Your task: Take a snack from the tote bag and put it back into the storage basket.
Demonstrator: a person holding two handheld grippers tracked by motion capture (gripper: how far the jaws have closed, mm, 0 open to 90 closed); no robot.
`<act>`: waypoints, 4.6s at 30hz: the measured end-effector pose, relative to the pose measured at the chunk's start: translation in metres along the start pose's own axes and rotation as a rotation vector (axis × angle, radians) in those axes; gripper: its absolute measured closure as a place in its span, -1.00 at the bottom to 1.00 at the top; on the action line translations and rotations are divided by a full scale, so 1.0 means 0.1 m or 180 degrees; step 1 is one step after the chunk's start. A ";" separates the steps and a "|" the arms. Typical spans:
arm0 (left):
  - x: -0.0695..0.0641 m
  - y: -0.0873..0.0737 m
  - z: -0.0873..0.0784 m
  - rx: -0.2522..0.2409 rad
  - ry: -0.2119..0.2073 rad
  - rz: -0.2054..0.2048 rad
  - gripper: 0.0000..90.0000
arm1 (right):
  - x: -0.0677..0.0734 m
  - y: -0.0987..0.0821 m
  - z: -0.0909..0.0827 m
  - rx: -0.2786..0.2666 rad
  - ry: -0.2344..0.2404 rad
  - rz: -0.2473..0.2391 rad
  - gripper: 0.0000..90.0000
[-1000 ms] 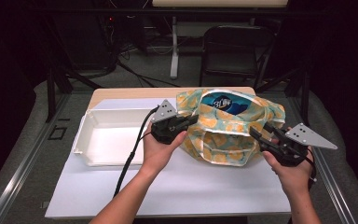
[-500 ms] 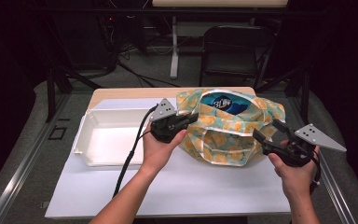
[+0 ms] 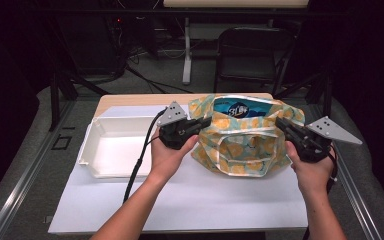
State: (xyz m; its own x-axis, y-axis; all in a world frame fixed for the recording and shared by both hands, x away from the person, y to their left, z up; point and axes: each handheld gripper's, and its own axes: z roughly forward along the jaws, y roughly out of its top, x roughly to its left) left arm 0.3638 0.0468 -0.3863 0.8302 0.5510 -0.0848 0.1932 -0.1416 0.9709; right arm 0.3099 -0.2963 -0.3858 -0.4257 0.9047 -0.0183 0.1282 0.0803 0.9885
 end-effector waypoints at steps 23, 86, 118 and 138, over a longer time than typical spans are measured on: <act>0.79 0.06 0.59 0.0307 0.0372 -0.0771 0.99 | -0.52 0.22 0.91 0.0510 -0.0146 0.0270 0.70; -0.05 -0.70 0.20 0.0667 -0.0076 -0.0570 0.97 | 0.03 -0.88 0.21 0.0566 -0.0057 0.0166 0.99; 0.00 -1.60 0.39 0.1793 0.0289 -0.0582 0.94 | 0.07 -1.60 0.26 0.1791 -0.0054 0.0294 0.98; 0.14 -0.81 -0.13 0.0541 0.0327 -0.0771 0.24 | 0.01 -0.96 -0.18 0.0772 -0.0081 0.0341 0.05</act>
State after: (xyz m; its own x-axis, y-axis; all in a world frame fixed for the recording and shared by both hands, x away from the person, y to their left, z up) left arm 0.3528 0.0761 -0.4632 0.6940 0.6644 -0.2775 0.4707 -0.1269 0.8731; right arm 0.2812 -0.3104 -0.4782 -0.3759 0.9234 0.0779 0.3837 0.0786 0.9201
